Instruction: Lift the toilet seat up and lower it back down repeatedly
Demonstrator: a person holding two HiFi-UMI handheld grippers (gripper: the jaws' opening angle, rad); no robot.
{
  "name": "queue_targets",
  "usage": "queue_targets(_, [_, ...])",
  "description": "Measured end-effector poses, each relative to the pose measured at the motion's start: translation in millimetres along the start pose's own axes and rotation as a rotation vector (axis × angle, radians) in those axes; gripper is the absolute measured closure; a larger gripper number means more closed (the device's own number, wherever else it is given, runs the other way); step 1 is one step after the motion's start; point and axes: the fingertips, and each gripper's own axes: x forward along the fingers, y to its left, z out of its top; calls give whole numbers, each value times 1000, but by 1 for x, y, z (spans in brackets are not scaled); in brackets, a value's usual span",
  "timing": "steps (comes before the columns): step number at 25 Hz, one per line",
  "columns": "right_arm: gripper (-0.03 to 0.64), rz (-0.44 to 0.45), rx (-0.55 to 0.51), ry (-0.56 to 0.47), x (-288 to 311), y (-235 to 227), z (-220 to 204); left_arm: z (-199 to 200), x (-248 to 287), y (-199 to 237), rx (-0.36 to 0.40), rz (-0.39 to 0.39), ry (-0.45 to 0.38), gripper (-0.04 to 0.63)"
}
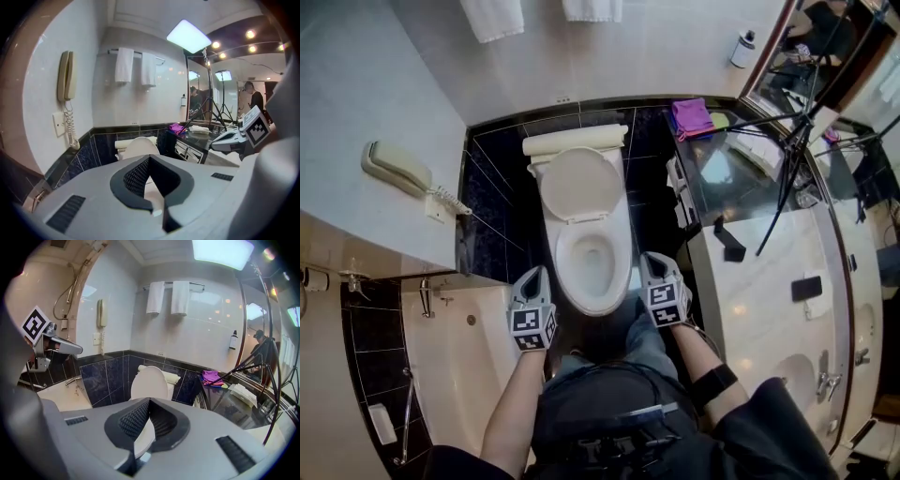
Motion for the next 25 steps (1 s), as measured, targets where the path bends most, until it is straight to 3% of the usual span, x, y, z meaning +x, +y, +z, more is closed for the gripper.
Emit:
queue_targets(5, [598, -10, 116, -13, -16, -12, -7, 12, -17, -2, -24, -5, -48, 595])
queue_targets(12, [598, -17, 116, 5, -15, -20, -25, 10, -21, -4, -33, -5, -46, 595])
queue_targets(25, [597, -27, 122, -6, -4, -26, -3, 18, -6, -6, -3, -3, -59, 595])
